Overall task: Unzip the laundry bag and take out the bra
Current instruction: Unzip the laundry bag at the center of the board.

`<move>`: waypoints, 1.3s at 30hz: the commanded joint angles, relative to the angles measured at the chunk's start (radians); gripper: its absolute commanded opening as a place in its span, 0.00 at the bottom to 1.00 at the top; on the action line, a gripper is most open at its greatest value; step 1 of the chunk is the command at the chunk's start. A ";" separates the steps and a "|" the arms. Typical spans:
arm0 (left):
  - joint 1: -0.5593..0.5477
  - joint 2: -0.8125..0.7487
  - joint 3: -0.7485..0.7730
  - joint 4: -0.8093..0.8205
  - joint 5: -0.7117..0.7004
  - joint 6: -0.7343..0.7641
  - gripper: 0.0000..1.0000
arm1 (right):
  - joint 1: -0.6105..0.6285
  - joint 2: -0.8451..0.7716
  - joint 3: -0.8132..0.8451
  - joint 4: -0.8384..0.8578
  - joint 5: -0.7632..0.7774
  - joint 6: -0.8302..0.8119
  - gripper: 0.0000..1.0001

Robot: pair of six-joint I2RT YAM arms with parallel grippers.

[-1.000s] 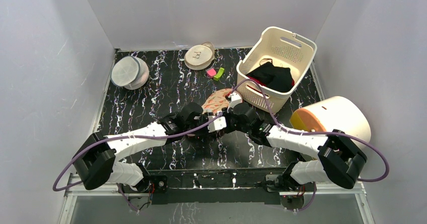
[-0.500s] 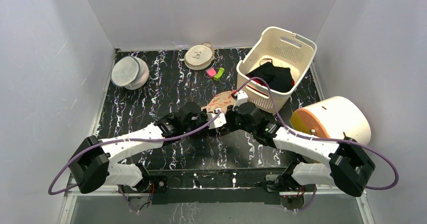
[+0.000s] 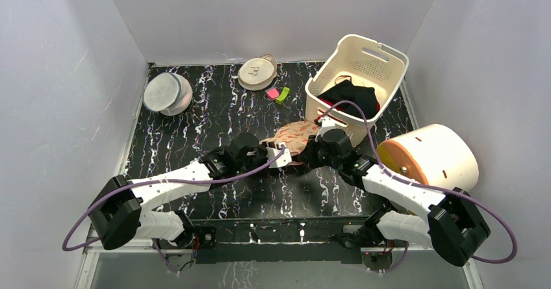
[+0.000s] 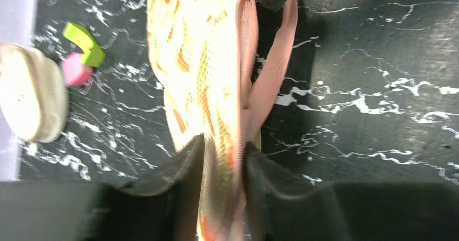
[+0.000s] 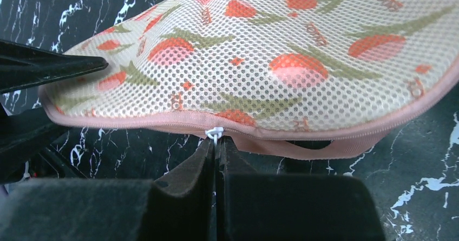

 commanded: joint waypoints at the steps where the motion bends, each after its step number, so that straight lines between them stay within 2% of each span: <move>1: 0.015 -0.033 -0.020 -0.071 0.095 0.016 0.42 | 0.044 0.035 0.053 0.066 -0.030 0.006 0.00; 3: 0.014 -0.038 -0.016 -0.081 0.175 0.008 0.52 | 0.081 0.054 0.068 0.083 -0.022 0.015 0.00; 6: 0.015 -0.049 -0.016 -0.073 0.237 -0.007 0.61 | 0.130 0.080 0.088 0.112 -0.005 0.037 0.00; 13: 0.014 -0.077 -0.022 -0.056 0.344 -0.032 0.68 | 0.224 0.149 0.142 0.154 0.024 0.060 0.00; 15: 0.014 -0.073 -0.023 -0.052 0.335 -0.033 0.68 | 0.235 0.164 0.152 0.160 0.024 0.061 0.00; 21: 0.015 -0.015 0.009 -0.080 0.140 -0.015 0.45 | 0.247 0.175 0.152 0.168 0.028 0.062 0.00; 27: 0.014 -0.022 -0.005 -0.064 0.126 -0.010 0.34 | 0.248 0.145 0.133 0.157 0.043 0.062 0.00; 31: 0.013 0.004 0.008 -0.074 0.087 -0.004 0.12 | 0.248 0.125 0.125 0.148 0.059 0.059 0.00; 34: 0.014 0.006 0.006 -0.069 0.057 0.000 0.01 | 0.248 0.111 0.113 0.139 0.072 0.061 0.00; 39: 0.014 -0.004 -0.008 -0.055 0.014 0.002 0.00 | 0.246 0.072 0.069 0.114 0.123 0.065 0.00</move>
